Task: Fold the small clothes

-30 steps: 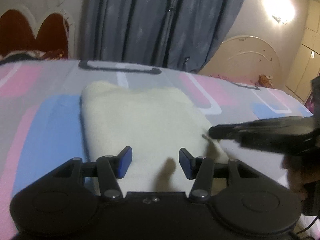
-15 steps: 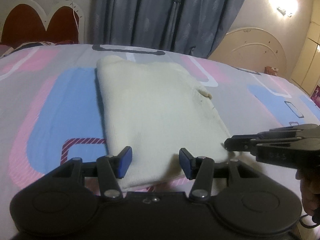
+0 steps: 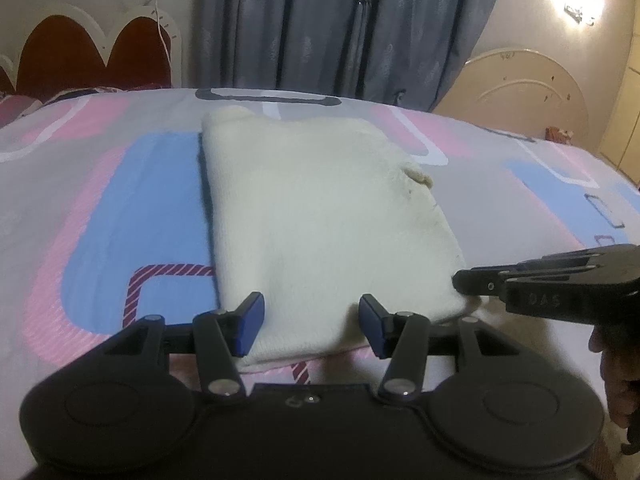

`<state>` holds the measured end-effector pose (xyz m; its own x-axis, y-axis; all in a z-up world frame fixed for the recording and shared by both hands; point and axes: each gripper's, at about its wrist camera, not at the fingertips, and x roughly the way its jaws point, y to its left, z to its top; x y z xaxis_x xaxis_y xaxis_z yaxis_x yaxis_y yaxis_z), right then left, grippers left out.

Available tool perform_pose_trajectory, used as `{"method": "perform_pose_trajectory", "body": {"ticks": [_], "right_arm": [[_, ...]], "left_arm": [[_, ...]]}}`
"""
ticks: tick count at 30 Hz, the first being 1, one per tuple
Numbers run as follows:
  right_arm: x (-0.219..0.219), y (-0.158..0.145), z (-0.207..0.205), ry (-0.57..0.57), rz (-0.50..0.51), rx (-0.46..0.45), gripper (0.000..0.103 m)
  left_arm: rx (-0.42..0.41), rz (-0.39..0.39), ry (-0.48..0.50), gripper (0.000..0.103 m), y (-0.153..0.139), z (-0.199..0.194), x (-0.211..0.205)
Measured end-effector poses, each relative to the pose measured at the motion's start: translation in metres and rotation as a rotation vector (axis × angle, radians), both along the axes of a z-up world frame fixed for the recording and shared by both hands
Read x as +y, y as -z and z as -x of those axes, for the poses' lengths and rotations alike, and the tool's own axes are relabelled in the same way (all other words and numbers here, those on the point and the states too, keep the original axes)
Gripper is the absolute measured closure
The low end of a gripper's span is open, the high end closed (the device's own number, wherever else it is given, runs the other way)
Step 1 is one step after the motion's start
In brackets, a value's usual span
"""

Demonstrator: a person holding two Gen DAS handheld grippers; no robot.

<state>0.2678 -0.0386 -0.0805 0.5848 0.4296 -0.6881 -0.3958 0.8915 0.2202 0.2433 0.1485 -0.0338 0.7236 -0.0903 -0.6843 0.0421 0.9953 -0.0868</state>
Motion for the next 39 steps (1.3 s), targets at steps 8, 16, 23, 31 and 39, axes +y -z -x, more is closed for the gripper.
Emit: {"method": "perform_pose_trajectory", "body": {"ticks": [8, 16, 23, 31, 39], "right_arm": [[-0.003, 0.004, 0.002, -0.013, -0.002, -0.022, 0.092], [-0.002, 0.002, 0.006, -0.042, 0.022, -0.036, 0.092], [-0.035, -0.028, 0.037, -0.019, -0.048, -0.049, 0.092], [-0.083, -0.086, 0.124, -0.009, -0.145, -0.138, 0.092], [-0.106, -0.124, 0.208, -0.011, -0.151, -0.185, 0.092]], "left_arm": [[-0.008, -0.038, -0.024, 0.051, 0.003, 0.0, -0.007], [-0.007, -0.117, -0.024, 0.048, 0.004, -0.003, -0.019], [-0.069, -0.154, -0.08, 0.023, -0.033, 0.036, -0.028], [-0.15, -0.095, -0.097, 0.019, -0.09, 0.121, -0.055], [-0.223, -0.107, -0.095, 0.012, -0.131, 0.203, -0.083]]}}
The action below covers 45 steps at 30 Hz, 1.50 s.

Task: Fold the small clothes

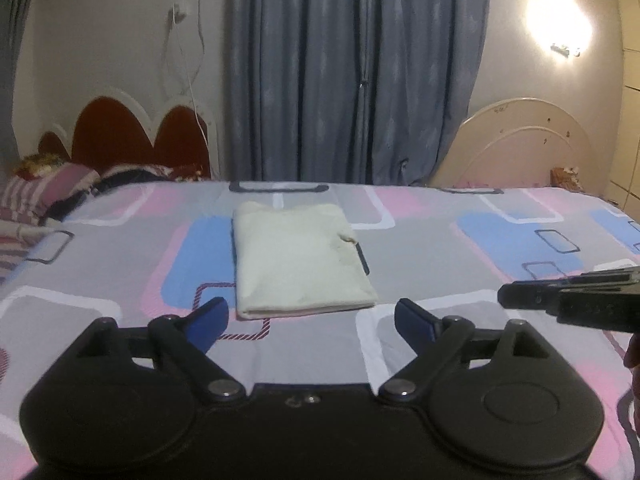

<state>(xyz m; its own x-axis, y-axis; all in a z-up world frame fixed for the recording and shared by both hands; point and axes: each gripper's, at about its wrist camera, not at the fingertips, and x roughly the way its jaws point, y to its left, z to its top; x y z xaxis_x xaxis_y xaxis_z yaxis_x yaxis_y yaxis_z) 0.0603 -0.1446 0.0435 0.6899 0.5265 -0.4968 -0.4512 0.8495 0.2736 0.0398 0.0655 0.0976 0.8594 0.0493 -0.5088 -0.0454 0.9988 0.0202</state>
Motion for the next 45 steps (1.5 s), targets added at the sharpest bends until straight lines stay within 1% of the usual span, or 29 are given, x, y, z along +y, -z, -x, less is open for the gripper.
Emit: {"method": "perform_pose_trajectory", "body": {"ticks": [2, 4, 5, 7, 8, 9, 10, 11, 13, 16, 22, 24, 32, 45], "right_arm": [[-0.002, -0.004, 0.016, -0.009, -0.003, -0.006, 0.092], [-0.003, -0.008, 0.033, -0.018, 0.003, -0.012, 0.092], [-0.002, -0.01, 0.041, -0.03, 0.005, -0.014, 0.092], [-0.002, -0.01, 0.055, -0.041, 0.012, -0.015, 0.092], [0.0, -0.01, 0.061, -0.02, 0.033, -0.016, 0.071], [0.002, -0.01, 0.069, 0.034, 0.066, -0.029, 0.009], [0.0, -0.012, 0.08, 0.071, 0.068, -0.087, 0.001], [-0.001, -0.013, 0.088, 0.061, 0.06, -0.131, 0.002], [0.0, -0.016, 0.098, 0.044, 0.058, -0.122, 0.002], [-0.001, -0.017, 0.106, 0.031, 0.047, -0.115, 0.002], [0.004, -0.024, 0.123, 0.028, 0.06, -0.136, 0.001], [-0.002, -0.026, 0.134, 0.03, 0.061, -0.144, 0.001], [-0.011, -0.034, 0.147, 0.067, 0.046, -0.167, 0.001], [-0.015, -0.04, 0.151, 0.074, 0.049, -0.175, 0.001]], "left_arm": [[-0.024, -0.006, -0.014, 0.008, -0.007, 0.02, -0.006], [-0.031, -0.004, -0.02, 0.006, -0.011, 0.034, -0.008], [-0.036, -0.001, -0.026, 0.001, -0.014, 0.042, -0.011], [-0.069, 0.004, -0.055, 0.0, -0.016, 0.058, -0.013], [-0.083, 0.003, -0.085, 0.0, -0.017, 0.065, -0.014], [-0.093, -0.004, -0.102, 0.0, -0.018, 0.071, -0.014], [-0.103, -0.022, -0.116, 0.0, -0.019, 0.078, -0.016], [-0.116, -0.044, -0.132, 0.0, -0.02, 0.085, -0.018], [-0.118, -0.057, -0.137, 0.0, -0.023, 0.095, -0.021], [-0.104, -0.045, -0.138, 0.0, -0.027, 0.105, -0.024], [-0.101, -0.063, -0.115, 0.0, -0.029, 0.122, -0.035], [-0.105, -0.064, -0.111, 0.0, -0.031, 0.124, -0.036], [-0.116, -0.076, -0.106, 0.0, -0.033, 0.129, -0.037], [-0.119, -0.076, -0.096, 0.0, -0.033, 0.131, -0.037]]}}
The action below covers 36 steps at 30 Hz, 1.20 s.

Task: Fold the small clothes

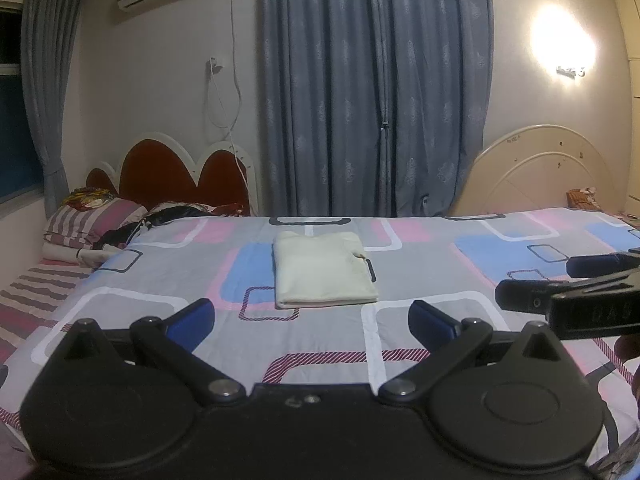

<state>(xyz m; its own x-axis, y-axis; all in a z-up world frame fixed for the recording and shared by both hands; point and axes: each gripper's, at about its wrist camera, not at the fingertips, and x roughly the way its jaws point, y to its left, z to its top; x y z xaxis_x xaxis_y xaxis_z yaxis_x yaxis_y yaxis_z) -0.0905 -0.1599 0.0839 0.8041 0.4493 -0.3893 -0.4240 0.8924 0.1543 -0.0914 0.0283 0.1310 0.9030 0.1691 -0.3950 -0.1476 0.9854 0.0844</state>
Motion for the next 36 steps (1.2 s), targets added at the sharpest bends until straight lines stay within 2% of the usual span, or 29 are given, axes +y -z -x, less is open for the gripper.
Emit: {"method": "perform_pose_trajectory", "body": {"ticks": [36], "right_arm": [[-0.0091, -0.0022, -0.0022, -0.008, 0.0, -0.002, 0.001]], "left_arm": [[-0.006, 0.002, 0.001, 0.0, -0.0007, 0.0, 0.0058]]}}
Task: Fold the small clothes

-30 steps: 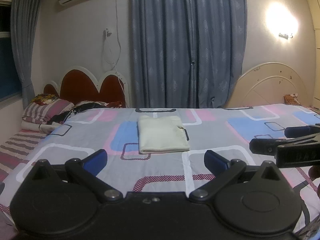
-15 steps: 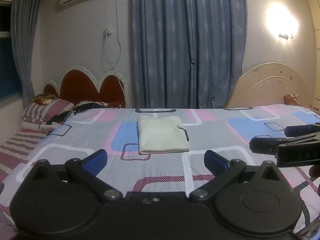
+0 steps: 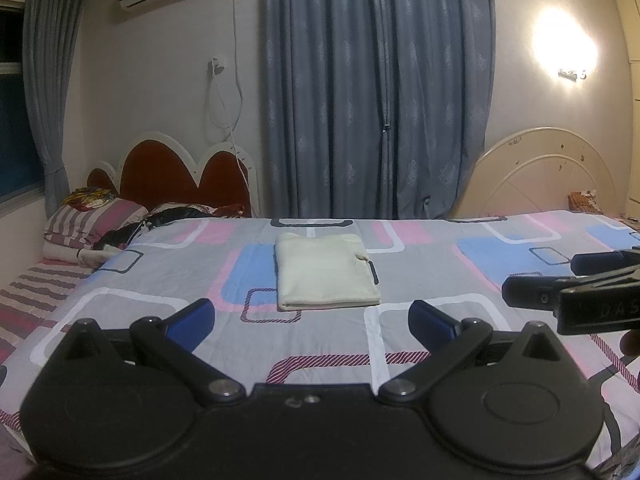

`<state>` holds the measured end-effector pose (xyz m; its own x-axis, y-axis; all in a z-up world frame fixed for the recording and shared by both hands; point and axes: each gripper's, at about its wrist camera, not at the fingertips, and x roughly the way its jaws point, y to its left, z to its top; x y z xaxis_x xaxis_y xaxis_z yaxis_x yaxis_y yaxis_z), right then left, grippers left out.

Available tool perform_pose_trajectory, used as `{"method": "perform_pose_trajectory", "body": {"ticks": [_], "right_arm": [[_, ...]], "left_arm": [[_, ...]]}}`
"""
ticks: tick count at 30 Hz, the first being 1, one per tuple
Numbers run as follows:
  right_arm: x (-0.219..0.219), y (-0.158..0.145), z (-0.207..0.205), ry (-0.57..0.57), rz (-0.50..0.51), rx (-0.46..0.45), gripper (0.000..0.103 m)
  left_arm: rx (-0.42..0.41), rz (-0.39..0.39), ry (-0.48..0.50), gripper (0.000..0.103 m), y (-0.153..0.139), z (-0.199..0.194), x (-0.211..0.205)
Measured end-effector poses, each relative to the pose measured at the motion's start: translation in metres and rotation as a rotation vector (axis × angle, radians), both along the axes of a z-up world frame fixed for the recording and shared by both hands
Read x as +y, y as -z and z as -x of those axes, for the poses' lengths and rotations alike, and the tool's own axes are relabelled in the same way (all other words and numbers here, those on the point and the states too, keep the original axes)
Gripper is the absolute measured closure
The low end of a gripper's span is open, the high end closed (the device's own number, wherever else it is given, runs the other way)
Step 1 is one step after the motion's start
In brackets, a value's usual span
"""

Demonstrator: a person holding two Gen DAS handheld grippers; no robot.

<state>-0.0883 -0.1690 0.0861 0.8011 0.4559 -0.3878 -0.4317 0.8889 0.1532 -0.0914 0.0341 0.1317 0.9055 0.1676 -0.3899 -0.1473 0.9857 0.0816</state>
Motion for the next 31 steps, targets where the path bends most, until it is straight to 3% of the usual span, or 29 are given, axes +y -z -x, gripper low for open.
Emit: {"method": "perform_pose_trajectory", "body": {"ticks": [31], "right_arm": [[-0.011, 0.0, -0.003, -0.013, 0.013, -0.01, 0.001]], "left_arm": [[-0.025, 0.007, 0.029, 0.0, -0.003, -0.001, -0.006]]}}
